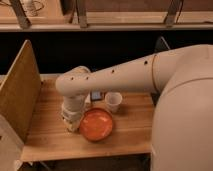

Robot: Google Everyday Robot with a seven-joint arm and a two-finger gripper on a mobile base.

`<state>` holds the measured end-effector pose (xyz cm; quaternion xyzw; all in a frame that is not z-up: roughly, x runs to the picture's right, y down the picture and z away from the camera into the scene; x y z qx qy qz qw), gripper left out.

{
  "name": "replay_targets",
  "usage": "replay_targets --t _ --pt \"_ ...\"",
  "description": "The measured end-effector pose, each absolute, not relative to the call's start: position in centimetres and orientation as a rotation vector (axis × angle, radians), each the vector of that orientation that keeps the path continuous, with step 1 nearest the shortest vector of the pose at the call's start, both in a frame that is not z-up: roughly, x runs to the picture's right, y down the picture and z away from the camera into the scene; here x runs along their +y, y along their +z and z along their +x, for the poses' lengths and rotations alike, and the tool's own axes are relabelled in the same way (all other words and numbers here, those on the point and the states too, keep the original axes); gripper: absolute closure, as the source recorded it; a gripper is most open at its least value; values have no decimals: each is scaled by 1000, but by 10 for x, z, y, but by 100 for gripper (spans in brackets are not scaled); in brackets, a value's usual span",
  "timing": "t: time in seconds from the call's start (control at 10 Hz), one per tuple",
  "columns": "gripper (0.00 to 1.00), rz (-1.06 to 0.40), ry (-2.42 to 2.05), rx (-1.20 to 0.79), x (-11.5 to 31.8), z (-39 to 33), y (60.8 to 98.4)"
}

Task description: Knock the eraser over

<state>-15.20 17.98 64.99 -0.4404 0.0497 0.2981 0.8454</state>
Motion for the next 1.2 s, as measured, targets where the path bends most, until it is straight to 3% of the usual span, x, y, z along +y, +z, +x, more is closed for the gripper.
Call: replay_targets --t 0.5,0.9,1.2 --pt "100 -943 628 104 182 -154 651" --pt "100 -1187 618 120 244 -186 650" --pt "100 -1274 585 144 266 -195 677"
